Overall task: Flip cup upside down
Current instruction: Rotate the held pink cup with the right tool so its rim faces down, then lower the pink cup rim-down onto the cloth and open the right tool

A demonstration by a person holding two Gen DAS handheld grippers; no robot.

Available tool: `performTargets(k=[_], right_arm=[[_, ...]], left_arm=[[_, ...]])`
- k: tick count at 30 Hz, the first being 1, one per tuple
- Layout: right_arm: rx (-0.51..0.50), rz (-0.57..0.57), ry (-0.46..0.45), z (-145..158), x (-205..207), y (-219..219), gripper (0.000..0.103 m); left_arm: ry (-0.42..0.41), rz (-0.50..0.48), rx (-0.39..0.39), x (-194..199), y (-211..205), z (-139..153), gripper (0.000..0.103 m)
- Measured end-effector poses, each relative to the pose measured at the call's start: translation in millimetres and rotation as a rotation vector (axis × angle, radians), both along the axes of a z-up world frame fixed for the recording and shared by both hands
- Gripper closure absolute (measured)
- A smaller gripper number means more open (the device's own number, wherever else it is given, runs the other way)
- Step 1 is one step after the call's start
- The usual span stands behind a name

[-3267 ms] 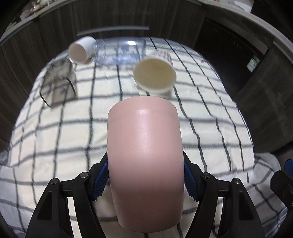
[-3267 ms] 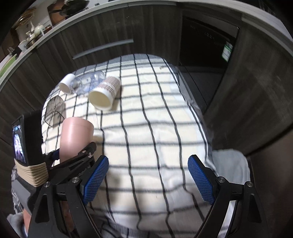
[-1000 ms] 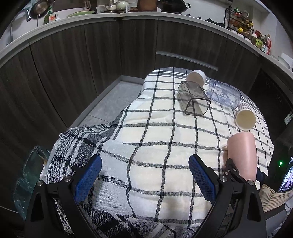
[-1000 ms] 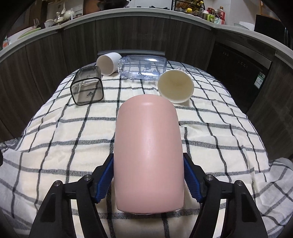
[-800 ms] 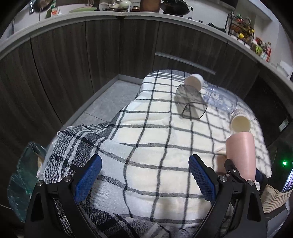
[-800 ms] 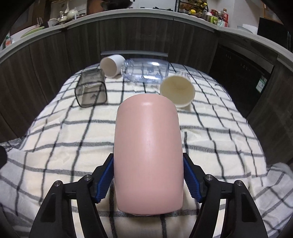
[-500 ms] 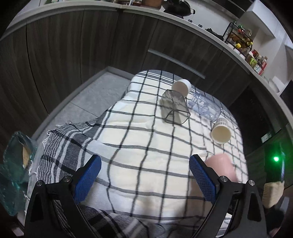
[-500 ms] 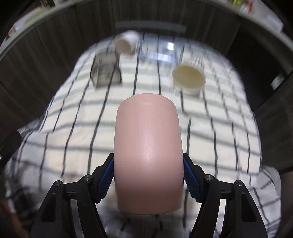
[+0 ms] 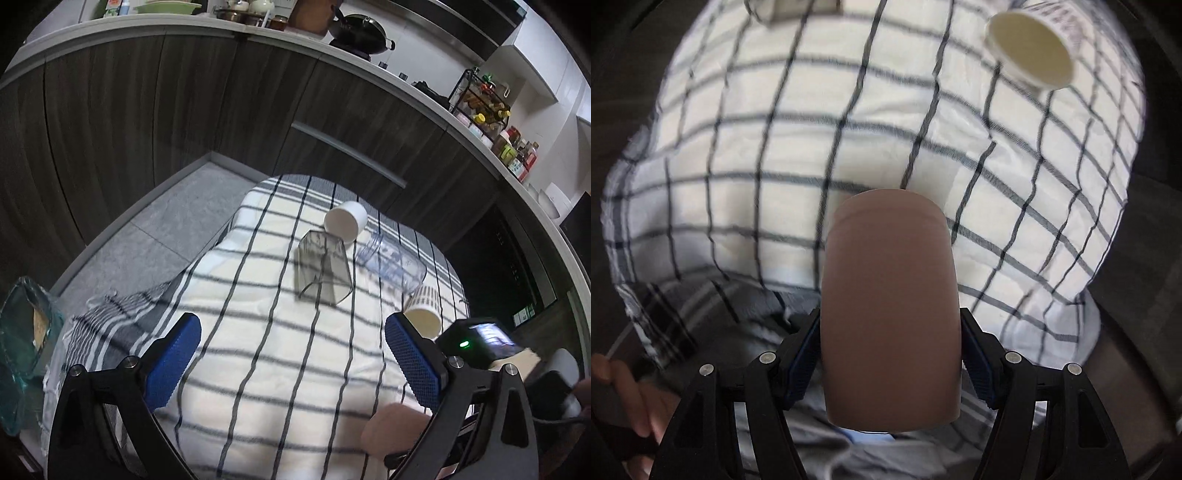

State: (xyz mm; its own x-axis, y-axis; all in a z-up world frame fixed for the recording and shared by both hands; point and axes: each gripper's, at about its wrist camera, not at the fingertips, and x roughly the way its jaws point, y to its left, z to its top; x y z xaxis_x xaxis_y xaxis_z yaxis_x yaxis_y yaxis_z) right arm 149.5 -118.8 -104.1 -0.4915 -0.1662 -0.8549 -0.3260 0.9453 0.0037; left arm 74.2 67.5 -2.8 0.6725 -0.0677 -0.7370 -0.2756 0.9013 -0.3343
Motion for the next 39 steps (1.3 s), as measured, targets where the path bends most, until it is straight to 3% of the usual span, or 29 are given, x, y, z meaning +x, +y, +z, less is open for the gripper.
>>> performTargets(k=[7,19,23,39], right_arm=[[-0.041,0.051,0.064,-23,28,7,0.034],[-0.062,0.078,0.051,-32,41,10,0.033],[-0.067,0.086,-0.001,-23,40,12,0.02],[0.098,0.001,-0.367,67,-7,-14,0.02]], left_arm=[[0.034,0.034,-0.009,16,9,-19,0.002],[0.054,0.029,-0.017,21,10,-29,0.002],[0.037,0.022,0.004,15,7,-22,0.002],[-0.07,-0.017,0.171,-37,-28,39,0.002]])
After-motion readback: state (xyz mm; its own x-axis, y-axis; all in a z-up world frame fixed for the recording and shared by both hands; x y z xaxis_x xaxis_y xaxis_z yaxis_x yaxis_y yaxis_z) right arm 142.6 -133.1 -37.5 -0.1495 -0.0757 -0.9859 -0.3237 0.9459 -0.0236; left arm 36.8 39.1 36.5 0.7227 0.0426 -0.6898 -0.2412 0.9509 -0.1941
